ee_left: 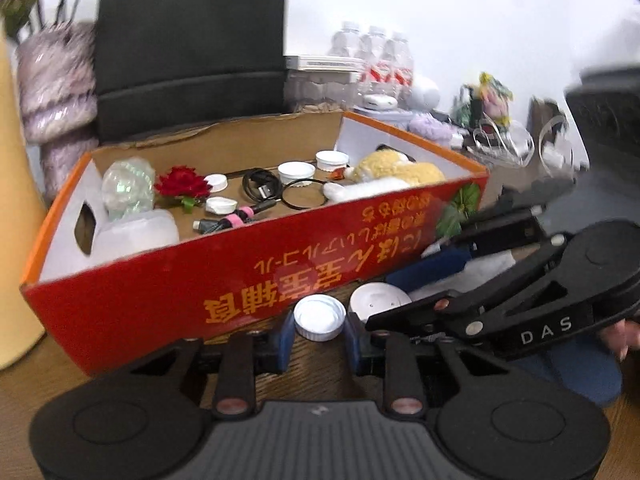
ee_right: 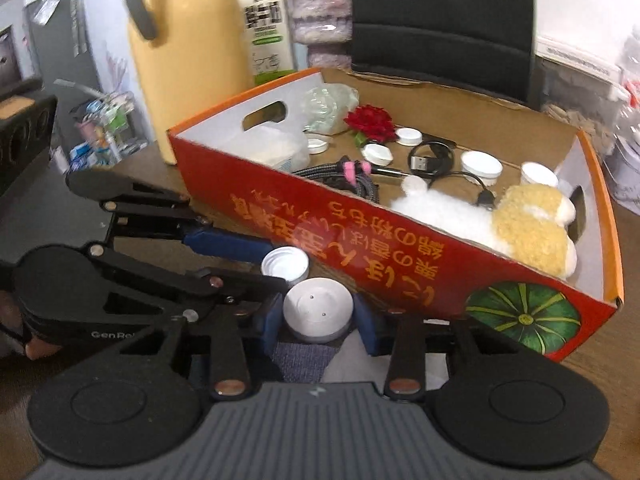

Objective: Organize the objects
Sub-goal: 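Grasp a white cap with the left tool while the right tool grasps a white round lid, then carry the white cap and lid into the cardboard box and open both tools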

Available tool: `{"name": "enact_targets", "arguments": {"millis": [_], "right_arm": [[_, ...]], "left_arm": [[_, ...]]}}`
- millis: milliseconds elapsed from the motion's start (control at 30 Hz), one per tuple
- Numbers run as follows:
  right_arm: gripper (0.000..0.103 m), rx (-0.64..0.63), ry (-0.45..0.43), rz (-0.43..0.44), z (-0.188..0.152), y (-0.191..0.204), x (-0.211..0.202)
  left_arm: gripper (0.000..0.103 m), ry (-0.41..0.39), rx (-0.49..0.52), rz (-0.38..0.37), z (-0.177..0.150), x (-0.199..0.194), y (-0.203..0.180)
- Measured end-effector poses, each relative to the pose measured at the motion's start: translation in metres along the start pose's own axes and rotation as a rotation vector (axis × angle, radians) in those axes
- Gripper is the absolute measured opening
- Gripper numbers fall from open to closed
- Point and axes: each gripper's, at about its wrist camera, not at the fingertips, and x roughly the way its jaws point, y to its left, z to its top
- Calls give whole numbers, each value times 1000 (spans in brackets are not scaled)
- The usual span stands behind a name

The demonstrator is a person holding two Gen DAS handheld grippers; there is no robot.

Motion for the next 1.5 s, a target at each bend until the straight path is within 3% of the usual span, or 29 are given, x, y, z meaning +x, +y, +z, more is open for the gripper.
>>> {"name": "enact_targets", "arguments": {"millis": [67, 233, 333, 433, 567, 700, 900, 1033, 1300, 1400, 1500], "right_arm": [[39, 61, -13, 2, 0, -4, -2], [39, 56, -54, -74, -2, 8, -26], [39, 103, -142, -102, -6, 11, -60], [39, 127, -237, -126, -19, 24, -106], [39, 133, -329, -175, -54, 57, -161], [39, 186, -310, -101, -103, 83, -185], [39, 242, -292, -57, -163, 115, -222], [40, 265, -294, -87, -179, 121, -237], [40, 277, -324, -130, -179, 110, -239], [40, 271, -343, -139, -157, 97, -231], [40, 243, -401, -149, -113, 73, -221]], "left_arm": [[25, -3, -30, -15, 1, 0, 2], [25, -35, 43, 18, -1, -6, -21], [25, -79, 82, 70, -5, -38, -40], [25, -145, 23, 91, -16, -90, -54], [25, -225, -110, 117, -59, -165, -75], [25, -197, -240, 142, -105, -214, -93], [25, -149, -234, 209, -140, -258, -110], [25, -198, -226, 217, -140, -275, -118], [25, -242, -206, 133, -122, -266, -118], [25, -274, -214, 83, -89, -251, -99], [25, -309, -175, 28, -35, -224, -75]]}}
